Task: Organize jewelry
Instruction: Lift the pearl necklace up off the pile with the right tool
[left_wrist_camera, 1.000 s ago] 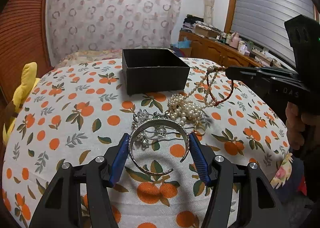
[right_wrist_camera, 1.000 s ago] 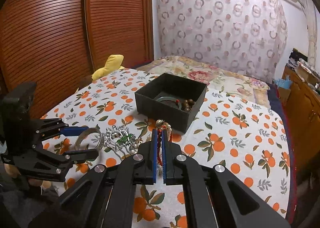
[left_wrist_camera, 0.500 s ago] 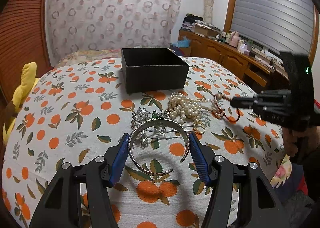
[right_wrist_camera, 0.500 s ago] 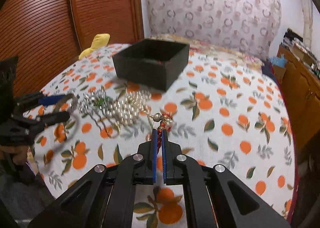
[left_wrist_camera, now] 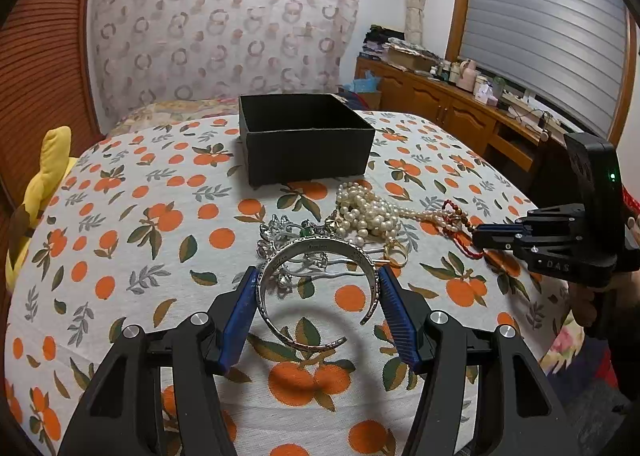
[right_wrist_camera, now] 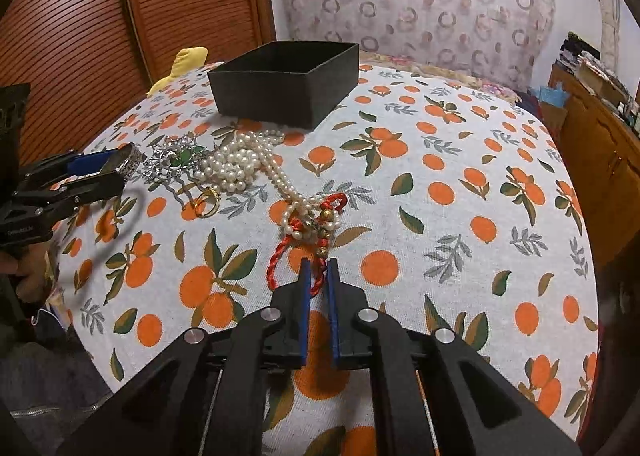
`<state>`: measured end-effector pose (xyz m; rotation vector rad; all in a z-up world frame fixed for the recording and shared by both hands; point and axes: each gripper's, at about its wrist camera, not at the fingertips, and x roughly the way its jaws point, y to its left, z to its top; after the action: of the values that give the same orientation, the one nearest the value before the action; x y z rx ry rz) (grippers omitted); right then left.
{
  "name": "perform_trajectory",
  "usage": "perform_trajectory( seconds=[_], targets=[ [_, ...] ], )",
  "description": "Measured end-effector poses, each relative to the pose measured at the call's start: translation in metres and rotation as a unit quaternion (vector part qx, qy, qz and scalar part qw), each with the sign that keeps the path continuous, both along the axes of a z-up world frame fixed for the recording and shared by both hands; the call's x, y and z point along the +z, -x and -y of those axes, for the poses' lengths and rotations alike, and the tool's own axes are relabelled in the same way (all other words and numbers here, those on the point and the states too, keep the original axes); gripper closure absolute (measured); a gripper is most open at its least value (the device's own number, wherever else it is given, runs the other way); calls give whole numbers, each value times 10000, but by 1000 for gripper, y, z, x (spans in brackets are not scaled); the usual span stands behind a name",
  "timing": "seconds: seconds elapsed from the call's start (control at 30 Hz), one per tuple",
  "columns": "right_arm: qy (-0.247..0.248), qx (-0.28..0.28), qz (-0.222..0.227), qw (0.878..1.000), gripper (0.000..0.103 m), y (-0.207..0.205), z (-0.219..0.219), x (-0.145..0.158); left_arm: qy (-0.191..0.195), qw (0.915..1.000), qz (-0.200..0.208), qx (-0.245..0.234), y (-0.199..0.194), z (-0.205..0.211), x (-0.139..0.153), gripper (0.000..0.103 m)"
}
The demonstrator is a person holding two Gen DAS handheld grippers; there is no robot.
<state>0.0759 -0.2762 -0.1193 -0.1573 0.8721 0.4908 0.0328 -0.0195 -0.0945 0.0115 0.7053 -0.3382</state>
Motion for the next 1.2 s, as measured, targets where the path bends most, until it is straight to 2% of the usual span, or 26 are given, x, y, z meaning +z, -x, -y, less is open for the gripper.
perform_trajectory(
  seconds=[0.1,0.13,0.23,0.37,0.47,0.6,0.7,0.93,1.07,1.13,1.17,1.2],
  targets=[
    [51,98,23,9999,94,2,-4,1,6,10000,-6,10,0,0,0,46],
    [63,141,29,9999,99,3,-5,1,9,10000,-6,9,0,0,0,46],
    [122,189,202,9995,100,6,-7,7,9,10000,-4,10,0,0,0,46],
    [-91,24,644,9979,100,5,3,36,8,10000,-6,3,0,0,0,46],
    [-20,-64,994,9950,100,4,6,58,8,10000,-4,7,0,0,0,46],
    [-50,-115,1189,9928,100,1,11,76,19,10000,-5,13,-1,2,-1,46],
    [-33,-109,1135,9935,100,0,12,74,21,10000,-4,8,-1,3,-1,46],
    [659,-698,715,9928,98,-12,33,33,22,10000,-10,4,-1,3,-1,46],
    [569,-756,704,9930,94,-15,42,31,16,10000,-10,-11,-1,4,-2,46],
    [495,-643,734,9940,84,-18,37,32,8,10000,-15,-28,-1,6,-2,46],
    [471,-593,734,9944,71,-19,34,32,6,10000,-17,-36,-1,6,-2,46],
    [441,-518,727,9950,69,-22,29,32,7,10000,-18,-42,0,6,-1,46]
  ],
)
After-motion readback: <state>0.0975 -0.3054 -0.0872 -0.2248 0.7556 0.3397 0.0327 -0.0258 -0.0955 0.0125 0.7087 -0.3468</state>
